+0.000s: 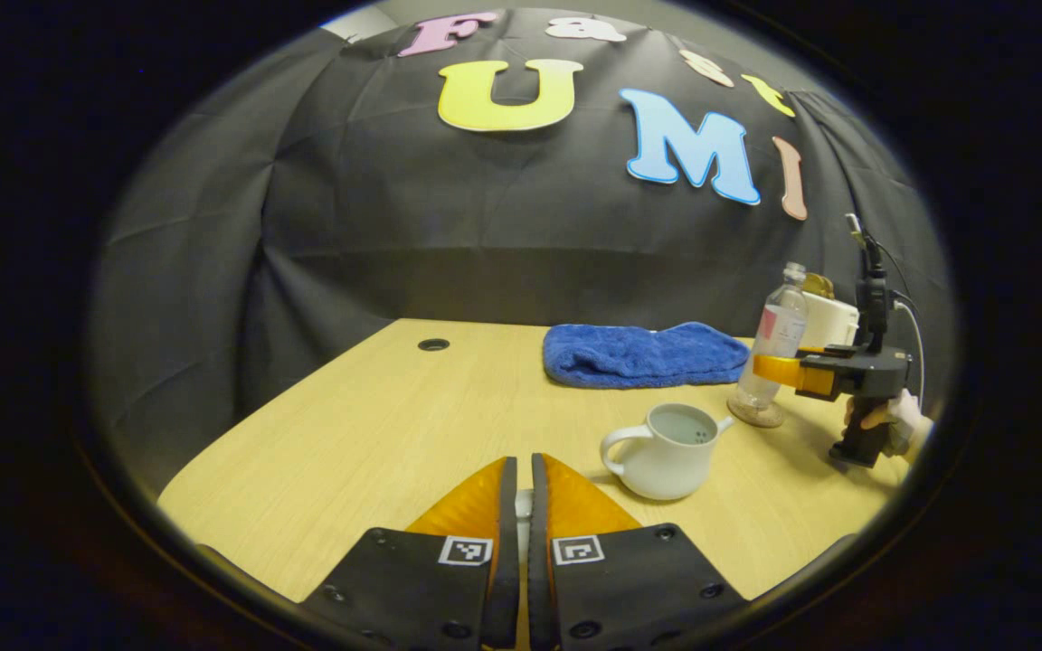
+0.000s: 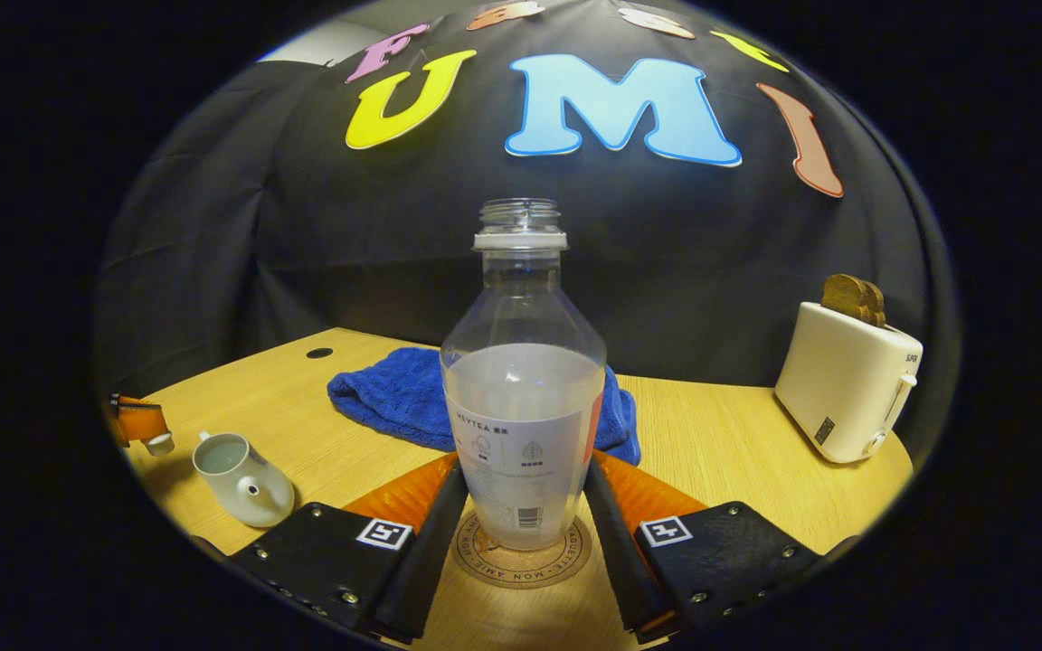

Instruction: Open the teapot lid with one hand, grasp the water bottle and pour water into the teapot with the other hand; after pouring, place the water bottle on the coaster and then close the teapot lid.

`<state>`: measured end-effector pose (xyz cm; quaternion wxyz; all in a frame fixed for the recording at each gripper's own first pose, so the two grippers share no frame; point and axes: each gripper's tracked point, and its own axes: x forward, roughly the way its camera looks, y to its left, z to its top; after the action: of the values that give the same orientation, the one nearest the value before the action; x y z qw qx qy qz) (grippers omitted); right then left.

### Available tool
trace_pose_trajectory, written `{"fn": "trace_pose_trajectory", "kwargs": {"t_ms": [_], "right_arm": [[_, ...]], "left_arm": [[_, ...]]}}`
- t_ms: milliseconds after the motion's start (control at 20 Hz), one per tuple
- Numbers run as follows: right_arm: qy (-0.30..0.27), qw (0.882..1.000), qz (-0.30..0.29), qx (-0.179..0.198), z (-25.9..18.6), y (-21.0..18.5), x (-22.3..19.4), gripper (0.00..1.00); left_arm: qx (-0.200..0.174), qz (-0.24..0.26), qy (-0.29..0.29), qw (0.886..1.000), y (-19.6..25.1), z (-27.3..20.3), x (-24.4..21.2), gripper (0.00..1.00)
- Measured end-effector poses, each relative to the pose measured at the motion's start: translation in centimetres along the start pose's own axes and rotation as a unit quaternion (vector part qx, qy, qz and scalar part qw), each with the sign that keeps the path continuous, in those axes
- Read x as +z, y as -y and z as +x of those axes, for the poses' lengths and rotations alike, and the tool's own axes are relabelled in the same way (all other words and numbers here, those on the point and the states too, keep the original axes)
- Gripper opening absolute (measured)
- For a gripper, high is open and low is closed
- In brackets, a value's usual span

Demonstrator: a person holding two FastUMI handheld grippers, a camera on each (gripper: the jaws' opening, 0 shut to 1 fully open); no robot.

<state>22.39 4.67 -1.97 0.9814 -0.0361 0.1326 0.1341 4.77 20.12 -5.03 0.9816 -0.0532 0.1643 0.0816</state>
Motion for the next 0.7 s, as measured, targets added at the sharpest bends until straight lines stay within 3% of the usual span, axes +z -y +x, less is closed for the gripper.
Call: {"fn": "trace_pose_trajectory", "kwargs": {"t_ms": [400,500,550,700], "right_arm": [[-0.008,1.0,0.01,0.003,0.1,0.0,-0.6,0.78],[-0.003,1.0,0.016,0.0,-0.1,0.3,-0.3,0.87],[0.002,1.0,0.016,-0.002,-0.2,0.5,0.0,0.96],[0.01,1.0,0.014,-0.009,-1.1,0.8,0.4,0.98]], "left_arm": [[-0.001,-0.006,-0.002,1.0,0.0,0.0,-0.2,0.11],[-0.001,-0.005,-0.001,1.0,0.1,-0.1,-0.1,0.11],[-0.002,-0.004,0.0,1.0,0.2,-0.1,0.1,0.11],[-0.005,-0.004,0.003,1.0,0.6,0.0,0.4,0.11]]}}
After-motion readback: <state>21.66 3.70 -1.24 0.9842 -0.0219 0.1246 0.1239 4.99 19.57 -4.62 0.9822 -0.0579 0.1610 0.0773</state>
